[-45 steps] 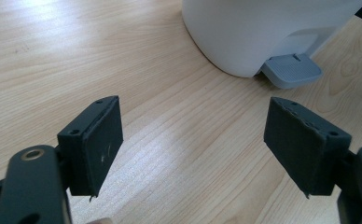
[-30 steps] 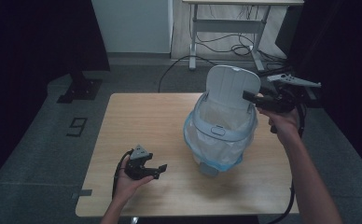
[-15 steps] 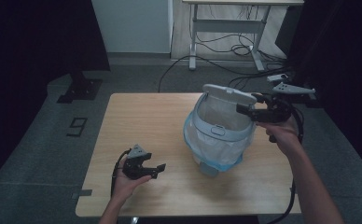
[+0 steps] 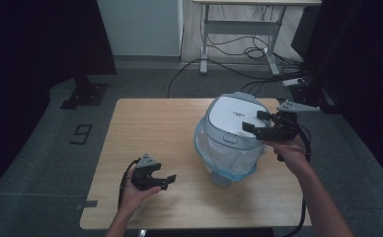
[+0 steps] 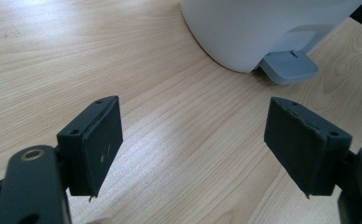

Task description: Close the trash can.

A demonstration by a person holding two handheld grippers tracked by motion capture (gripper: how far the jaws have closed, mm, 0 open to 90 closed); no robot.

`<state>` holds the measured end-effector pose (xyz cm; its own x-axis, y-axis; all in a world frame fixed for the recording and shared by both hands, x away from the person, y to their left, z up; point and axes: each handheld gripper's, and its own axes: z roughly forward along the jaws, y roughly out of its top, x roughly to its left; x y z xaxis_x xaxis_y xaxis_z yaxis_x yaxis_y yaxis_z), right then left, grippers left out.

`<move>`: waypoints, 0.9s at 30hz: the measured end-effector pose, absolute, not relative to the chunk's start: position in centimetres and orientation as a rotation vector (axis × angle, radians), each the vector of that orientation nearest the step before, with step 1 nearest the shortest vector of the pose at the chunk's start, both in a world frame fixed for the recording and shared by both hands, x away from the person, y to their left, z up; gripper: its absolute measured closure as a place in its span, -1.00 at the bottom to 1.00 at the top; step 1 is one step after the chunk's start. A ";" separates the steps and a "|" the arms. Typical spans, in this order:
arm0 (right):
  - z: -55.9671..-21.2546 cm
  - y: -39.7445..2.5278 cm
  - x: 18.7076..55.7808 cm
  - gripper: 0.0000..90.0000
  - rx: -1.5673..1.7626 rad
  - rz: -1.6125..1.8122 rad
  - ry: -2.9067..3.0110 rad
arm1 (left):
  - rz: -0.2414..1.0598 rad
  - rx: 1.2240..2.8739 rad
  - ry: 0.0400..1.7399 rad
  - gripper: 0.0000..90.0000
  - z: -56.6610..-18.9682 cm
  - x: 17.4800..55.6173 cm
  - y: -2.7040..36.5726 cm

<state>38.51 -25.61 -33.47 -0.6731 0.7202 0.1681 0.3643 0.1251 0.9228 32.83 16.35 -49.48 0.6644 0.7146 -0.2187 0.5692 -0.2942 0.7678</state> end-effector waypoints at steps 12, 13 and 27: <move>-33.3 -23.4 38.2 -0.69 1.040 1.367 2.062 | 0.192 2.005 0.993 -0.56 -49.7 32.9 16.2; -33.3 -23.4 38.2 -0.69 1.041 1.365 2.063 | 0.192 2.006 0.994 -0.56 -49.7 32.9 16.2; -33.1 -22.7 37.9 -0.68 1.054 1.286 2.069 | 0.167 2.005 1.001 -0.57 -49.9 33.0 16.2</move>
<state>37.90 -22.71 -33.10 -0.5868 0.8097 -0.0026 0.3560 0.2608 0.8974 32.97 16.22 -49.88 0.6685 0.7039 -0.2400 0.5883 -0.3030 0.7497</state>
